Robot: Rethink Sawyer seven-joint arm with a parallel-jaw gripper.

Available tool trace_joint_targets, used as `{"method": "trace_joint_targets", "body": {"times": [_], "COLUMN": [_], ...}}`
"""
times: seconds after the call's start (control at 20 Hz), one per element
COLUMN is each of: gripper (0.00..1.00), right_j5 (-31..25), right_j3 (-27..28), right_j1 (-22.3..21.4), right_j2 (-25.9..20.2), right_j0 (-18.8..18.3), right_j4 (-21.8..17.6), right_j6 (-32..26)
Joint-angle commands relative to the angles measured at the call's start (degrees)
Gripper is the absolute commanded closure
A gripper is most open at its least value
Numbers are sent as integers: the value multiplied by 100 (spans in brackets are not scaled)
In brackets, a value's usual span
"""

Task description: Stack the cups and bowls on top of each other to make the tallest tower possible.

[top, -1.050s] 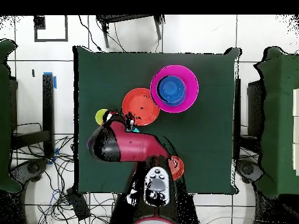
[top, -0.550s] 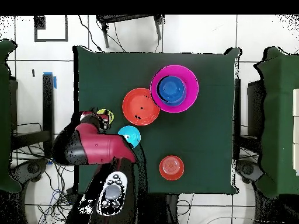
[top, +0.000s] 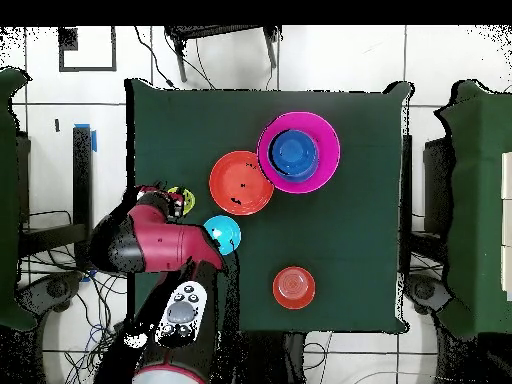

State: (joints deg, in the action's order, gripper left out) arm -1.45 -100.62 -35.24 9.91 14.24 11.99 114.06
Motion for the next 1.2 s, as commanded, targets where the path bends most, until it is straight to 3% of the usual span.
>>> {"method": "trace_joint_targets", "body": {"times": [0.05, 0.35, 0.9, 1.2], "gripper": [0, 0, 0, 0], "right_j5": [245, 412, 186, 262], "right_j3": [265, 198, 327, 454], "right_j1": [662, 728, 826, 979], "right_j2": [-160, -152, -40, -117], "right_j0": [-30, 83, 285, 194], "right_j4": [212, 298, 517, 546], "right_j6": [1003, 1046, 1023, 931]}}
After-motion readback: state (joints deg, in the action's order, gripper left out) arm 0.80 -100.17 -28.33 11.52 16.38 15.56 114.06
